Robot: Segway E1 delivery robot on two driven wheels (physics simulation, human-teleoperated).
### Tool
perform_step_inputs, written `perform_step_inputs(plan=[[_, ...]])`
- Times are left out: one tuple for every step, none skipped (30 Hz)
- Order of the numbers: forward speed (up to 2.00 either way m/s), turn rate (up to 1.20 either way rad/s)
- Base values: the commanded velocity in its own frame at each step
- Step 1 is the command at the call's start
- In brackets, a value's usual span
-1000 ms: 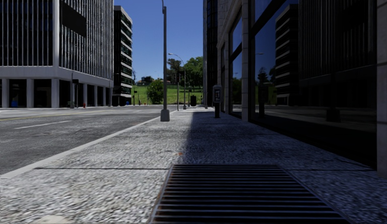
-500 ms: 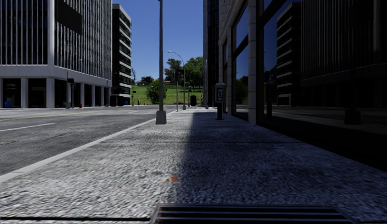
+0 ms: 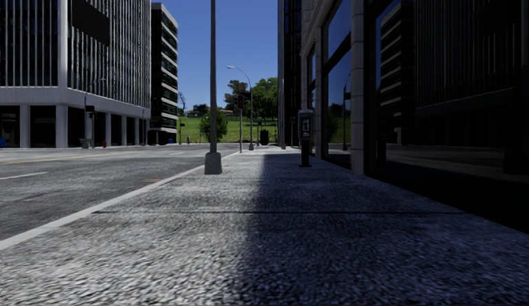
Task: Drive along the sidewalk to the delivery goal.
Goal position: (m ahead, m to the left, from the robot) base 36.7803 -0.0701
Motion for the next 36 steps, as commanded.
perform_step_inputs(plan=[[2.0, 0.0], [2.0, 0.0], [2.0, 0.0], [2.0, 0.0], [2.0, 0.0], [2.0, 0.0], [2.0, 0.0], [2.0, 0.0], [2.0, 0.0], [2.0, 0.0], [2.0, 0.0], [2.0, 0.0], [2.0, 0.0], [2.0, 0.0], [2.0, 0.0], [2.0, 0.0], [2.0, 0.0], [2.0, 0.0], [2.0, 0.0], [2.0, 0.0], [2.0, 0.0], [2.0, 0.0], [2.0, 0.0], [2.0, 0.0], [2.0, 0.0], [2.0, 0.0], [2.0, 0.0], [2.0, 0.0], [2.0, 0.0], [2.0, 0.0], [2.0, 0.0], [2.0, 0.0], [2.0, 0.0], [2.0, 0.0], [2.0, 0.0], [2.0, 0.0]])
